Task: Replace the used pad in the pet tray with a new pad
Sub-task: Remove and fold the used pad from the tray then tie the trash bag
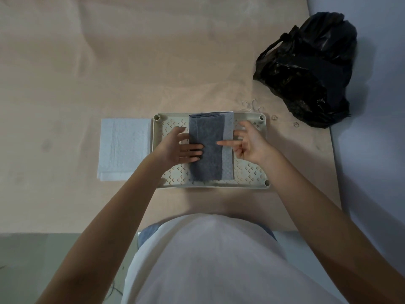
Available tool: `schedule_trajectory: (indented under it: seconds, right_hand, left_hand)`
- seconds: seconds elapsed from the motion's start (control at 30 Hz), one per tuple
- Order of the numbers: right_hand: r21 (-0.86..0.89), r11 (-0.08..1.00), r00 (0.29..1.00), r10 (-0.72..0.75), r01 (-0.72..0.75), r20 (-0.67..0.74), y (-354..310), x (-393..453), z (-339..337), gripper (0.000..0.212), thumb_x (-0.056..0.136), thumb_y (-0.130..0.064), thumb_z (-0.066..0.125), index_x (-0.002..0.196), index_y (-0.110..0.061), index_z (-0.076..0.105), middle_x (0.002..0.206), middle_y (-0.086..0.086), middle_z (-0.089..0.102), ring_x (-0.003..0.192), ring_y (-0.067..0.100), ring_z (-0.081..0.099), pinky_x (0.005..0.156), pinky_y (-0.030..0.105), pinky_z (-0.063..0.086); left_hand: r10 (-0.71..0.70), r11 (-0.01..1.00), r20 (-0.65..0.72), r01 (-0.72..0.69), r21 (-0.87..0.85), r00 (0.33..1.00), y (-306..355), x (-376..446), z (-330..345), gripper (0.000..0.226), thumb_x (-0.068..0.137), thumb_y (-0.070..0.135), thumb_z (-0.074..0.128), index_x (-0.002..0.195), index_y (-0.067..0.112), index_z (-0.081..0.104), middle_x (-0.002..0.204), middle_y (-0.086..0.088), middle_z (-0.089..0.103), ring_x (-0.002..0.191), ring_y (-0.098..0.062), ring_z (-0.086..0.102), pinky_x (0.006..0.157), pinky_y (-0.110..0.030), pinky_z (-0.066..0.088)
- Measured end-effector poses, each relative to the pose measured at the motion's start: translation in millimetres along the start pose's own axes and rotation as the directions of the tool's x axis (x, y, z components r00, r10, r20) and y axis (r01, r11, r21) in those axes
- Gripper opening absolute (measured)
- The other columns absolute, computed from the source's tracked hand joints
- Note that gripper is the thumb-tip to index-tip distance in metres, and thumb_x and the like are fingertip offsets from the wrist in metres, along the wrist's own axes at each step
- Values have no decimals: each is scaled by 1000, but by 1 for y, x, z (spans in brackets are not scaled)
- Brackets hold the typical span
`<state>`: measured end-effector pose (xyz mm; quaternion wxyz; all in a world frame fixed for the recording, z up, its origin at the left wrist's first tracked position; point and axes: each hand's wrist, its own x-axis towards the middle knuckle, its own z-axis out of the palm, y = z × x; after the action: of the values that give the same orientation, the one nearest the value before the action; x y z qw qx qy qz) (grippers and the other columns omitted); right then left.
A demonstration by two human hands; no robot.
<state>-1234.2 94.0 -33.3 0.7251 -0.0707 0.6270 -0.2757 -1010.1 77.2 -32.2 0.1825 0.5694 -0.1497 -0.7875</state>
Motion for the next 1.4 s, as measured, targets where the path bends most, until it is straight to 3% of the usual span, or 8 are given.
schedule_trajectory:
  seconds: [0.17,0.33,0.53,0.73,0.93,1.1,1.23,1.4]
  right_hand:
    - [-10,1000,1000,-18,18,-16,-7,-4,5,53,95,-55,34,121,-12,48,101,22,71,43,15,55,34,16,34]
    - [-27,998,998,-48,49,44,-4,-4,5,36,93,-44,50,114,-15,55,98,17,73,76,26,72,37,18,44]
    - [-153,984,992,-76,92,104,0,-5,1,10,91,-13,59,100,-9,63,89,10,72,72,19,73,52,24,56]
    - [-238,965,993,-114,112,6,9,-7,3,36,80,8,64,109,-12,59,116,12,60,92,24,66,64,32,58]
    - [-344,923,978,-201,169,-57,17,-10,1,45,69,-4,79,103,-23,56,107,5,62,88,19,66,58,26,57]
    - [-569,772,938,-346,284,-1,34,-9,-3,65,69,-6,81,123,-21,47,97,4,63,88,17,64,63,31,58]
    - [-662,646,889,-454,379,65,45,-8,-5,66,73,-12,79,128,-21,43,93,0,58,82,14,61,55,20,51]
    - [-693,562,839,-531,452,117,56,-4,-7,63,75,-12,78,126,-21,42,96,4,57,83,21,62,66,35,56]
  left_hand:
    - [58,998,-15,-58,-28,998,4,5,3,44,93,46,39,112,11,58,100,-17,70,87,-24,66,73,-32,53]
    - [127,968,-116,-97,232,985,6,10,8,32,88,43,49,95,17,66,81,-8,72,71,-18,61,62,-26,46]
    - [134,956,45,-141,259,990,5,4,-6,25,87,25,64,110,15,66,99,-10,70,84,-19,68,66,-25,57]
    - [164,968,57,-172,184,985,-7,-2,-8,37,81,-4,65,114,11,58,110,-9,62,90,-21,65,69,-26,59]
    - [308,862,6,-282,422,951,-20,-3,-2,43,79,-12,66,116,6,58,106,-18,57,97,-27,59,78,-29,58]
    - [446,664,24,-349,661,895,-23,0,3,40,77,-4,70,110,15,60,95,-6,55,90,-22,53,74,-22,51]
    - [517,397,65,-306,865,854,-26,-3,1,41,81,12,70,120,20,59,119,-12,47,95,-21,51,83,-23,47]
    - [610,-426,521,-307,851,598,-38,-7,0,52,99,36,37,146,16,35,152,-11,32,139,-28,32,113,-43,25]
